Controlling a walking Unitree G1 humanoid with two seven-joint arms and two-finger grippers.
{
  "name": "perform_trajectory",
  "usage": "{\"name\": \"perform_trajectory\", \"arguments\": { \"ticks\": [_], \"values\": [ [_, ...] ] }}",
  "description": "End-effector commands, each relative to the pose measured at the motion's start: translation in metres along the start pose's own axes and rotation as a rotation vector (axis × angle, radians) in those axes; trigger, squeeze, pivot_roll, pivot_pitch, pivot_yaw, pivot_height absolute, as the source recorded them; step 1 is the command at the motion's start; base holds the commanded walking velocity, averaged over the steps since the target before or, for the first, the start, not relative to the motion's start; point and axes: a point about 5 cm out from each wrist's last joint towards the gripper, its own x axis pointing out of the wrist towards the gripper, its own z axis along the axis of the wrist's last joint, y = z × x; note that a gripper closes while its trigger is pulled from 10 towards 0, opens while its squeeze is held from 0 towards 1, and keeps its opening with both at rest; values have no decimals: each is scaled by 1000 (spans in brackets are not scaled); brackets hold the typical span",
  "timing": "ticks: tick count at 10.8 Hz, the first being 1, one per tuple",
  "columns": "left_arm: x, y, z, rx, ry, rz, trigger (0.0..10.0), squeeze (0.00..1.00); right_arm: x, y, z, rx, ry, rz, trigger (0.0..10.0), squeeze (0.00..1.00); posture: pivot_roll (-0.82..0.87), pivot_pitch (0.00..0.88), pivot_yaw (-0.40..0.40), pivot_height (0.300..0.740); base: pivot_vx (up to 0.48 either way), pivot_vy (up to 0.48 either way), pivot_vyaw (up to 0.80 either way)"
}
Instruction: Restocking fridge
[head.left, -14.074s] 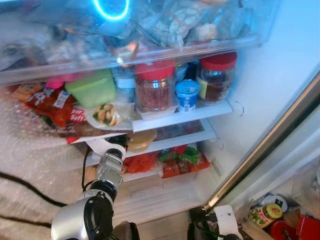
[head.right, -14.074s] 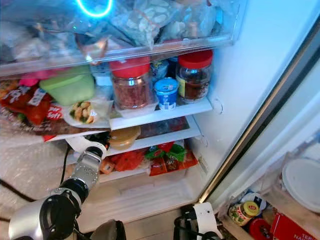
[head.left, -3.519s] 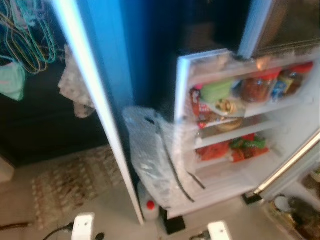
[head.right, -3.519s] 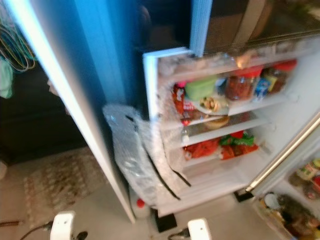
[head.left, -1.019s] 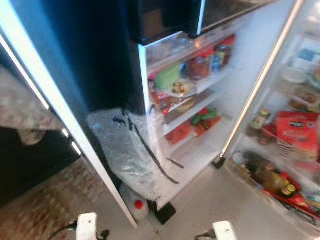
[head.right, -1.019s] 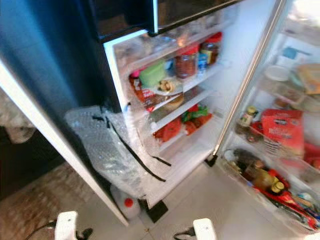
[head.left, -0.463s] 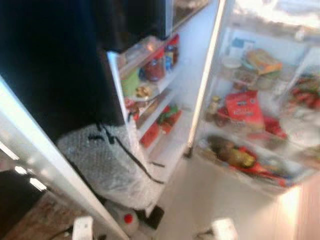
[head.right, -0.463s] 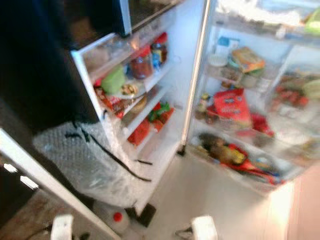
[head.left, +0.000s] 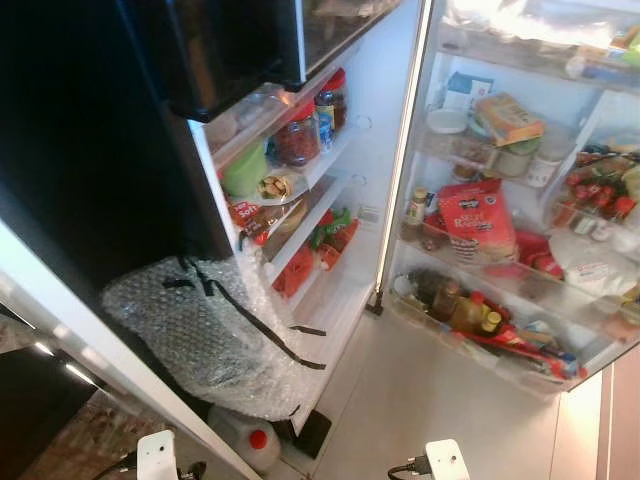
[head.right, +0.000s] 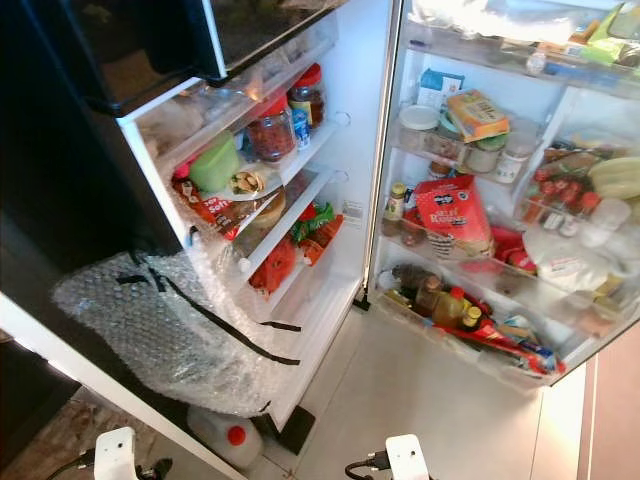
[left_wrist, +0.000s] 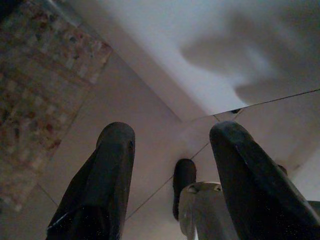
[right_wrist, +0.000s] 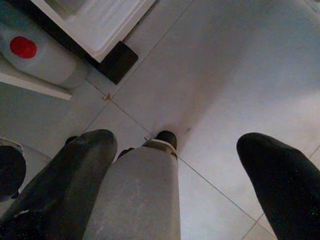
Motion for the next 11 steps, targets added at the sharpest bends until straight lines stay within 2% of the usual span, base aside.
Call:
{"name": "perform_trajectory", "arguments": {
  "ticks": [1, 4, 8, 11],
  "values": [
    [-2, 11, -4, -16, 22, 38, 10000, 0, -1, 4, -8, 12, 28, 11, 10000, 0, -101, 28, 79, 740, 0, 0, 0],
    [-2, 14, -6, -40, 32, 49, 10000, 0, -1, 4, -8, 13, 30, 11, 10000, 0, -99, 28, 78, 740, 0, 0, 0],
    [-3, 13, -6, -31, 30, 39, 10000, 0, -1, 5, -8, 13, 30, 12, 10000, 0, -98, 30, 78, 740, -392, 0, 0],
    [-3, 13, -7, -18, 34, 40, 10000, 0, -1, 5, -9, 13, 33, 12, 10000, 0, -98, 25, 81, 740, 0, 0, 0]
  ]
}}
